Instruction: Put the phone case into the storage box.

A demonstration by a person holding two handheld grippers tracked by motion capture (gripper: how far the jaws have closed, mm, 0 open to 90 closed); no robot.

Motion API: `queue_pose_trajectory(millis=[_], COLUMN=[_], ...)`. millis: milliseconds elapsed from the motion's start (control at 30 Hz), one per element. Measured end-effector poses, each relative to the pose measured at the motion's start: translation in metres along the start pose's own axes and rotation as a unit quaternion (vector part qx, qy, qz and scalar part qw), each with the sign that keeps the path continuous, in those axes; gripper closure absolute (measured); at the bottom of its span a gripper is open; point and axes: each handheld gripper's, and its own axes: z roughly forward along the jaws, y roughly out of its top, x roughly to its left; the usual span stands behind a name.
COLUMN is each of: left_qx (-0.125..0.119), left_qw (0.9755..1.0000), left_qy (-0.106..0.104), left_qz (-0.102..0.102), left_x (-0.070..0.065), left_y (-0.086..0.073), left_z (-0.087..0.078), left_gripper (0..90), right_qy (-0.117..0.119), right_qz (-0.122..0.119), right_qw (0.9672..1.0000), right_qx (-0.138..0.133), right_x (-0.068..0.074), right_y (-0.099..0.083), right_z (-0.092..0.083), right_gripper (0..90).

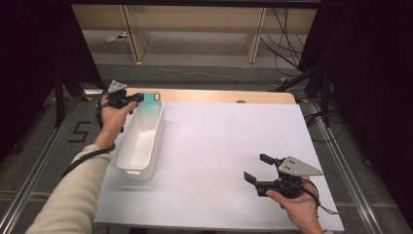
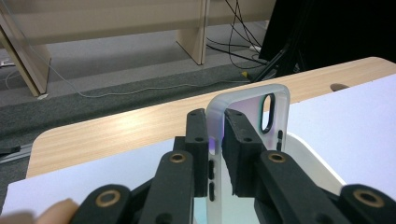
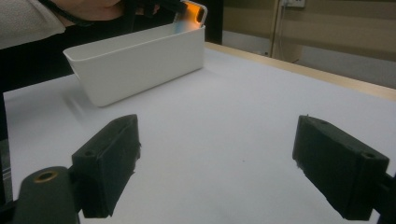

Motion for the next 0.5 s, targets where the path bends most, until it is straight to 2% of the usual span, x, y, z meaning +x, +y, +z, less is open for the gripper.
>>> queue_pose_trajectory(millis=[233, 500], left_qx=[0.002, 0.017], left_qw=[1.0, 0.9997], left_qy=[0.004, 0.018], left_qz=[0.0, 0.007], left_x=[-0.0006, -0.0013], left_y=[-0.0006, -0.0002], left_z=[0.0004, 0.0031], left_gripper=[79.0, 76.3], right_qy=[0.001, 0.0], right_qz=[0.001, 0.003], right_qw=[1.0, 1.0], right_qx=[0.001, -0.003], right_x=[0.0001, 0.0002], right_y=[0.0002, 0.0], right_z=[0.0, 0.0002], right_gripper=[16.1, 16.1])
